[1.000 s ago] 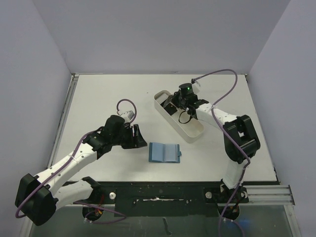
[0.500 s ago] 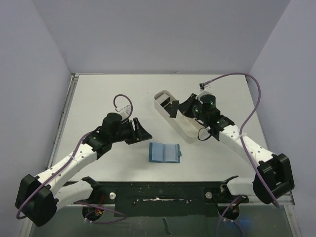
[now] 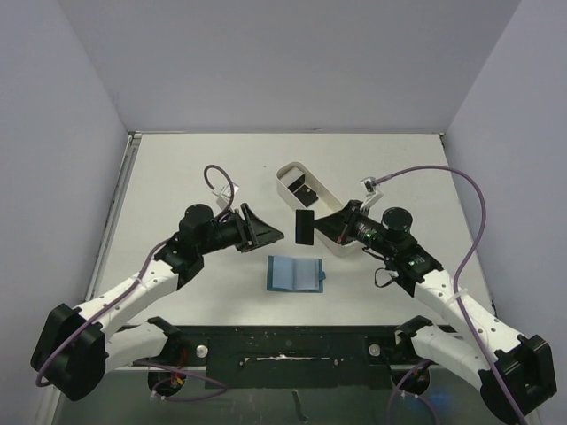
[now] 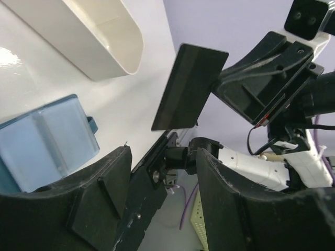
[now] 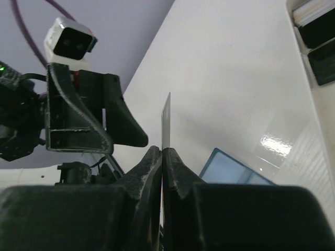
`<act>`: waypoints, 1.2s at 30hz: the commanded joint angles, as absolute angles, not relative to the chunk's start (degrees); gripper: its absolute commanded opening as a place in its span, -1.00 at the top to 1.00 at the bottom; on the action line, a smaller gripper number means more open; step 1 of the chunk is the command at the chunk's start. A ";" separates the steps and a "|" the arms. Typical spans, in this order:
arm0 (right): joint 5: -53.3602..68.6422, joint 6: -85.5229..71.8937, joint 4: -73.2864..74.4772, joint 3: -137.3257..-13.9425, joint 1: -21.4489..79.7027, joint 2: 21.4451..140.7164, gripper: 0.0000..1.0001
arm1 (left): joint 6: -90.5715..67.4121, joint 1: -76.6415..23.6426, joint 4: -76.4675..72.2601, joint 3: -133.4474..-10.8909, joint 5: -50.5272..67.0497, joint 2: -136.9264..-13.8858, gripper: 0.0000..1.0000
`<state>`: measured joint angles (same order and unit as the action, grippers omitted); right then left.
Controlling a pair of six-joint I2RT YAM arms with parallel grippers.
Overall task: Put the credit cards into the card holder
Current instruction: Pick up the credit card from the storage box.
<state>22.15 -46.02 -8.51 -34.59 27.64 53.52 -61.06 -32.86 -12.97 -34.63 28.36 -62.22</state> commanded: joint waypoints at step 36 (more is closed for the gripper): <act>4.24 -50.08 4.83 -31.93 36.13 51.31 0.17 | -60.82 -32.50 -20.83 -32.12 33.04 -69.18 1.00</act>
<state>10.74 -52.40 -1.89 -30.11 35.35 51.20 -63.86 -32.29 -22.20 -31.38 33.21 -67.02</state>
